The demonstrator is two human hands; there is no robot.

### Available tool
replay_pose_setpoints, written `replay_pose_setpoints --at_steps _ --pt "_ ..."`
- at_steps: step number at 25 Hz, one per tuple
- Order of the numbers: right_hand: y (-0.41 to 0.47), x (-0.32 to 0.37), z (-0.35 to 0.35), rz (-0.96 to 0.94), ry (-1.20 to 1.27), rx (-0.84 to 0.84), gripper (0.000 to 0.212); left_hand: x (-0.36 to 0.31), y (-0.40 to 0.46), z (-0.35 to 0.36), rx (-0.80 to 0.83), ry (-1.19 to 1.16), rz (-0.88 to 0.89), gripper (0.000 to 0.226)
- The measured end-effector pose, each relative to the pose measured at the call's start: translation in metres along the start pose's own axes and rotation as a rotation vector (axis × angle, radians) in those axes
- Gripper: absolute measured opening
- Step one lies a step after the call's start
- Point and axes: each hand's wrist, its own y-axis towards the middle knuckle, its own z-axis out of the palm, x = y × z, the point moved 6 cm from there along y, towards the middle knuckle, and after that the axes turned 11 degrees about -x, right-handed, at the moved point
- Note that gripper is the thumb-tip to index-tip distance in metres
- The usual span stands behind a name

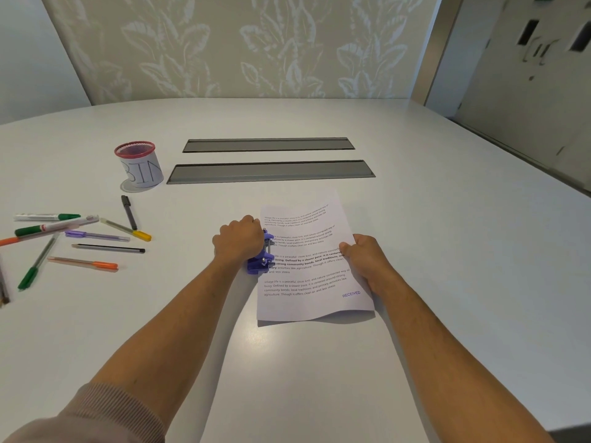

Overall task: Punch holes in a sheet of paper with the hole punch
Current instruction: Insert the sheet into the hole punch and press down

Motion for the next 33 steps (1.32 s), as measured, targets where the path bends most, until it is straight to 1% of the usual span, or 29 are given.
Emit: replay_pose_setpoints --at_steps 4,9,14,17,20,27,33 --pt "0.002 -0.001 0.0 0.002 -0.011 0.002 0.021 0.005 -0.004 -0.001 -0.062 -0.016 -0.043 0.026" --pt "0.005 -0.002 0.001 -0.013 -0.05 -0.004 0.021 0.01 -0.005 0.0 -0.099 -0.037 -0.079 0.033" --pt "0.006 -0.002 0.0 -0.027 -0.09 -0.008 0.02 0.013 -0.005 0.005 -0.077 -0.072 -0.107 0.044" --pt "0.006 -0.002 0.0 -0.03 -0.086 -0.012 0.02 0.015 -0.006 0.01 -0.024 -0.086 -0.131 0.049" --pt "0.006 -0.002 0.0 -0.02 -0.081 -0.003 0.019 0.017 -0.011 0.012 0.002 -0.06 -0.117 0.053" --pt "0.011 -0.005 0.0 -0.029 -0.087 -0.006 0.019 0.014 -0.012 0.01 0.022 0.001 -0.083 0.054" --pt "0.009 -0.005 0.0 -0.034 -0.082 -0.003 0.021 0.014 -0.012 0.008 0.05 -0.012 -0.113 0.051"
